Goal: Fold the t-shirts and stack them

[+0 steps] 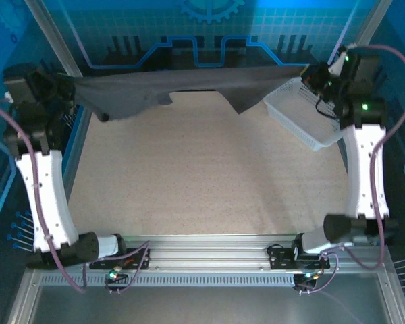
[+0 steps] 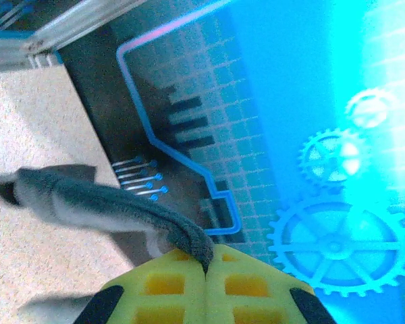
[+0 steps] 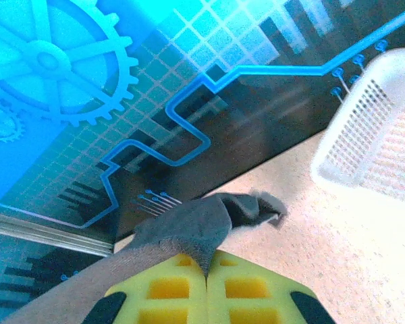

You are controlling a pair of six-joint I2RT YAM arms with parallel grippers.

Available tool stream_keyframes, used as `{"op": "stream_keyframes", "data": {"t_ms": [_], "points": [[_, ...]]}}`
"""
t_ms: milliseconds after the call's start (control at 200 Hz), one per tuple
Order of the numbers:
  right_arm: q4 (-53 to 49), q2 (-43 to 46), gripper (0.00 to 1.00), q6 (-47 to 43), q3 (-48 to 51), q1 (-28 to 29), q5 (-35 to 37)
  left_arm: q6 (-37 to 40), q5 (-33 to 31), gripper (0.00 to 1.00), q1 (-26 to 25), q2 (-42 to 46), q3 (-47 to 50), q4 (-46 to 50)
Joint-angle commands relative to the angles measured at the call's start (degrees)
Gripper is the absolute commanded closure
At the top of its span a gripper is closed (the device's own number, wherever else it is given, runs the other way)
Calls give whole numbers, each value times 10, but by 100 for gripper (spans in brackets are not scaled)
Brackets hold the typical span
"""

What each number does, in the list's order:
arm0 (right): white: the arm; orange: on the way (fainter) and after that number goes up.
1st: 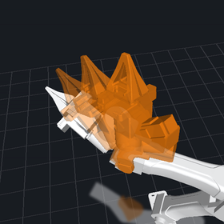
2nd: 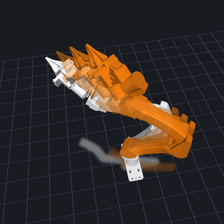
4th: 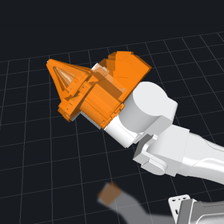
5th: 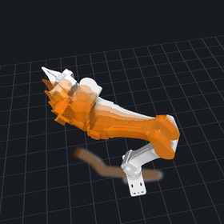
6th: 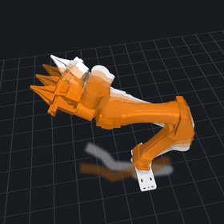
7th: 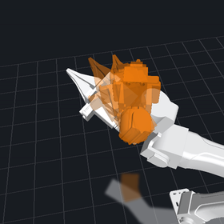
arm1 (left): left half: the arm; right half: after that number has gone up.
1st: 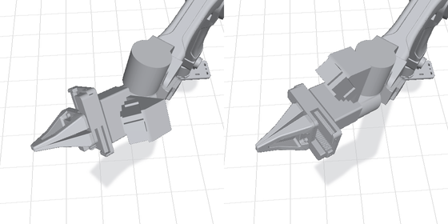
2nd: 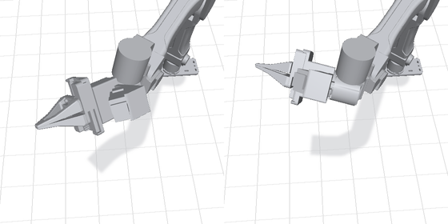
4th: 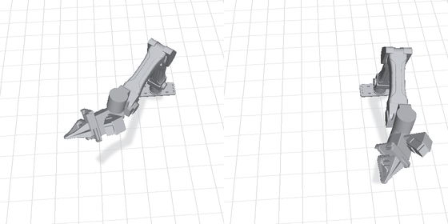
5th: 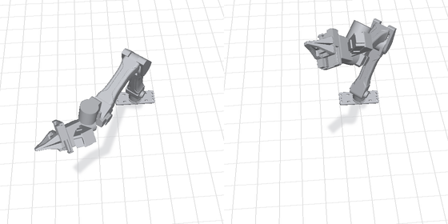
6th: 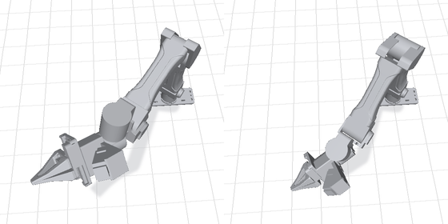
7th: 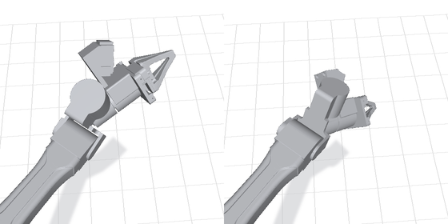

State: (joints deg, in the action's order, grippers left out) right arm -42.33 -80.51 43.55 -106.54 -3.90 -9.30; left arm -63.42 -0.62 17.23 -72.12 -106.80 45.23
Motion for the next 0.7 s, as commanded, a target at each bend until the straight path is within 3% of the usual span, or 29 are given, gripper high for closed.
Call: {"op": "stream_keyframes", "data": {"t_ms": [0,90,195,405,550,695], "points": [[90,76,100,32,55,-46,47,-9,-65,100,33,37,-21,-21],[98,73,100,39,47,-51,27,-19,-43,100,33,19,-44,-29],[121,35,100,53,30,-36,2,-48,28,100,34,-30,-49,-37],[115,-148,100,54,-128,3,-90,-77,176,100,37,-180,-69,-119],[47,-291,100,50,-322,16,-117,-48,211,100,40,-299,-214,-103],[11,-375,100,70,-482,11,-117,-57,231,100,51,-383,-385,-80]]}}
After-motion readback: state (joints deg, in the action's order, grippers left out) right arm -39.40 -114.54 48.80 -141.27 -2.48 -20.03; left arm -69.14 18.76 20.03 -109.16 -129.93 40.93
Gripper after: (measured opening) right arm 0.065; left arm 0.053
